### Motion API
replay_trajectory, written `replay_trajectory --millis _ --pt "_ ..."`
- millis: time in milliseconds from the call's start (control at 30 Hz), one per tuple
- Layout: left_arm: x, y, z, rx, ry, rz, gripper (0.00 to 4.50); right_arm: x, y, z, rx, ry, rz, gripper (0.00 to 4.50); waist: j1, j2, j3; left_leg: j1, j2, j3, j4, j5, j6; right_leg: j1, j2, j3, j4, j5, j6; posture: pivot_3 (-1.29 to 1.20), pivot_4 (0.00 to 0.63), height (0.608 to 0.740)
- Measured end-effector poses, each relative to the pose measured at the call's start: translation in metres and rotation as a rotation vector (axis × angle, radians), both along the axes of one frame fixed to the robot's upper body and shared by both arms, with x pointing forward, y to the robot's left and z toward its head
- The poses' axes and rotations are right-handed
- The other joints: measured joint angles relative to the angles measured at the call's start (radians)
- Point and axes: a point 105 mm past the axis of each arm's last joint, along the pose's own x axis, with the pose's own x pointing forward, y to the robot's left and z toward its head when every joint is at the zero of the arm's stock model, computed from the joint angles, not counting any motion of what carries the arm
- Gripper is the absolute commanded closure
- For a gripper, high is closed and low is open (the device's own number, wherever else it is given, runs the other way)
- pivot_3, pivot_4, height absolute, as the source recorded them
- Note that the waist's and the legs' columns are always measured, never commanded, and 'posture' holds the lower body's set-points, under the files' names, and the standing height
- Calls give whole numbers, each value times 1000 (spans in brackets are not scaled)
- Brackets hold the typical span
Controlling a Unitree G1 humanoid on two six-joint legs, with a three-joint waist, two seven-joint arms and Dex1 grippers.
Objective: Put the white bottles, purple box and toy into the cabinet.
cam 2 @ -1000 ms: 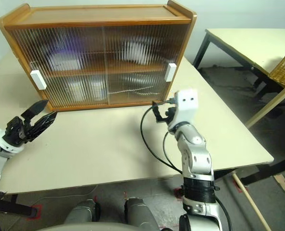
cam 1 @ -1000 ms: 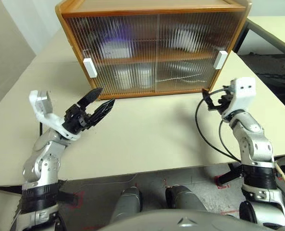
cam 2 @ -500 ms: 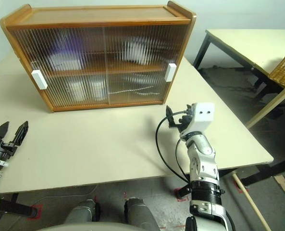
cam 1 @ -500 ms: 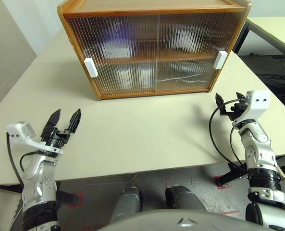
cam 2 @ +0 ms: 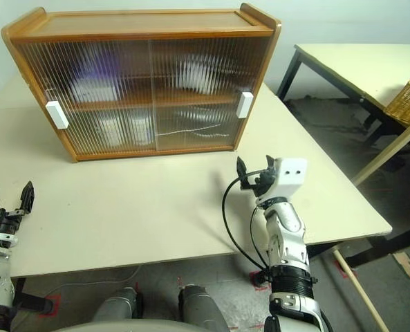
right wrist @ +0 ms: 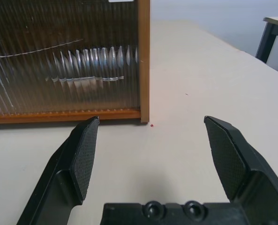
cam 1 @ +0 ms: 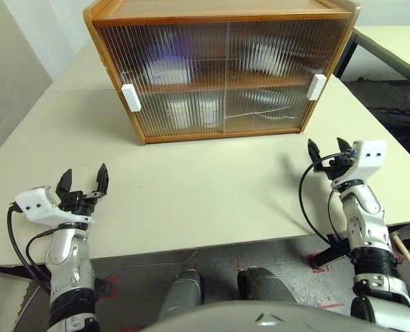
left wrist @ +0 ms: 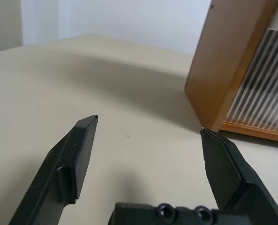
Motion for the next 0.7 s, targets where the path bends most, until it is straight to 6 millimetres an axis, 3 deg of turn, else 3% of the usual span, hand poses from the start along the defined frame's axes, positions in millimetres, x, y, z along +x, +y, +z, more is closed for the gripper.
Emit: replay_trajectory --millis 367,700 --pt "-9 -20 2 3 -40 -12 0 -18 30 6 9 -44 55 11 -16 0 0 9 -1 -1 0 -1 -2 10 0 0 -1 0 1 -63 58 740" --pt "-22 -30 -2 2 -26 -15 0 -19 30 2 12 -32 56 11 -14 0 0 9 -1 -5 -1 -4 -6 10 0 0 -1 -3 0 -75 60 740"
